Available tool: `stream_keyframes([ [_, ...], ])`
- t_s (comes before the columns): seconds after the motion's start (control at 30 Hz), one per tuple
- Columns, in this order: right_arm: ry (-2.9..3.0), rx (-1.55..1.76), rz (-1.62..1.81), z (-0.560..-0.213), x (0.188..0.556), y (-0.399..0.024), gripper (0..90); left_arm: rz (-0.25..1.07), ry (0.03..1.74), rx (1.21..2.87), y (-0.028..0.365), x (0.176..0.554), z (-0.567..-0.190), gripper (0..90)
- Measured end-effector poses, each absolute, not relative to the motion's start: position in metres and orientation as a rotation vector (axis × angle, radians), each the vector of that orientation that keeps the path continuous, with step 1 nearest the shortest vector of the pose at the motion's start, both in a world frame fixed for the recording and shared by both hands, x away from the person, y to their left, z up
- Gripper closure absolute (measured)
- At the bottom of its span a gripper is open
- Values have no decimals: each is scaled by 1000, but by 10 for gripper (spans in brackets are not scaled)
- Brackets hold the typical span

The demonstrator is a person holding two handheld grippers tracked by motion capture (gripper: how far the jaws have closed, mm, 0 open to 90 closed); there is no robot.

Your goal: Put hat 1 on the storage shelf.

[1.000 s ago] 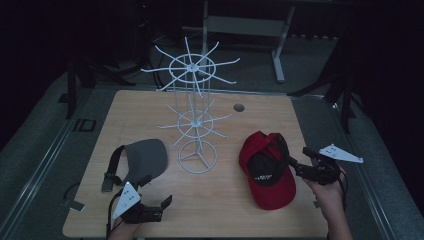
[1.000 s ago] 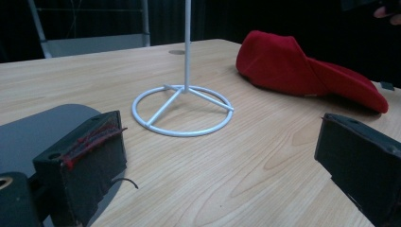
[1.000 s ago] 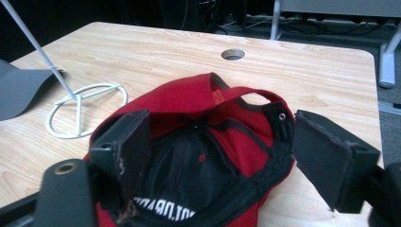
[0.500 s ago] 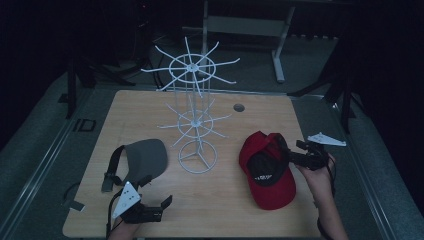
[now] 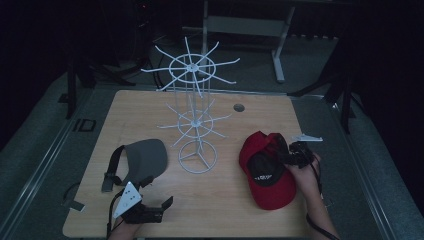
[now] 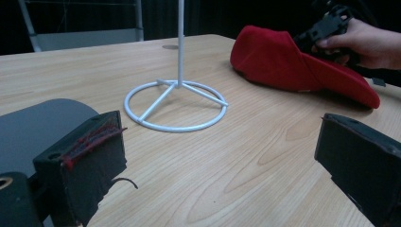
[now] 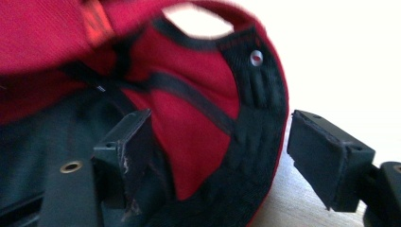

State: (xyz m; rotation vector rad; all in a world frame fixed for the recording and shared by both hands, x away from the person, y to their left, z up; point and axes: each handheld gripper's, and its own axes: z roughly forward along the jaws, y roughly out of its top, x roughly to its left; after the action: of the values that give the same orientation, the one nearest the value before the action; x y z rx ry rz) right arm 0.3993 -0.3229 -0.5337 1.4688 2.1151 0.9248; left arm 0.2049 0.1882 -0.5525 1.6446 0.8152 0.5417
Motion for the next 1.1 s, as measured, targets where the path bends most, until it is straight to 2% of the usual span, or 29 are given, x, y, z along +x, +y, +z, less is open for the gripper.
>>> stream_keyframes([
  [0.27,2145,1443,822,-546,403,-314,228,535,818,1637,189,205,-553,31],
  [0.4,2147,1449,828,-550,402,-313,259,536,815,1641,188,205,-553,31],
  [0.53,2182,1424,839,-548,401,-312,413,535,816,1642,188,205,-553,31],
  [0.57,2182,1424,839,-548,401,-312,413,534,817,1641,188,205,-553,31],
  [0.6,2220,1383,844,-546,400,-308,511,532,818,1641,188,205,-553,31],
  [0.67,2235,1362,850,-546,399,-307,594,532,818,1642,188,205,-553,31],
  [0.7,2235,1362,850,-546,399,-307,594,532,817,1643,188,205,-554,31],
  [0.73,2249,1348,862,-546,398,-307,631,530,817,1642,188,205,-554,31],
  [0.8,2300,1265,854,-545,395,-303,795,532,816,1642,188,205,-554,31],
  [0.9,2308,1214,749,-542,393,-293,842,527,815,1639,188,205,-554,31],
  [1.1,2289,1222,724,-540,390,-288,857,527,818,1642,188,205,-554,31],
])
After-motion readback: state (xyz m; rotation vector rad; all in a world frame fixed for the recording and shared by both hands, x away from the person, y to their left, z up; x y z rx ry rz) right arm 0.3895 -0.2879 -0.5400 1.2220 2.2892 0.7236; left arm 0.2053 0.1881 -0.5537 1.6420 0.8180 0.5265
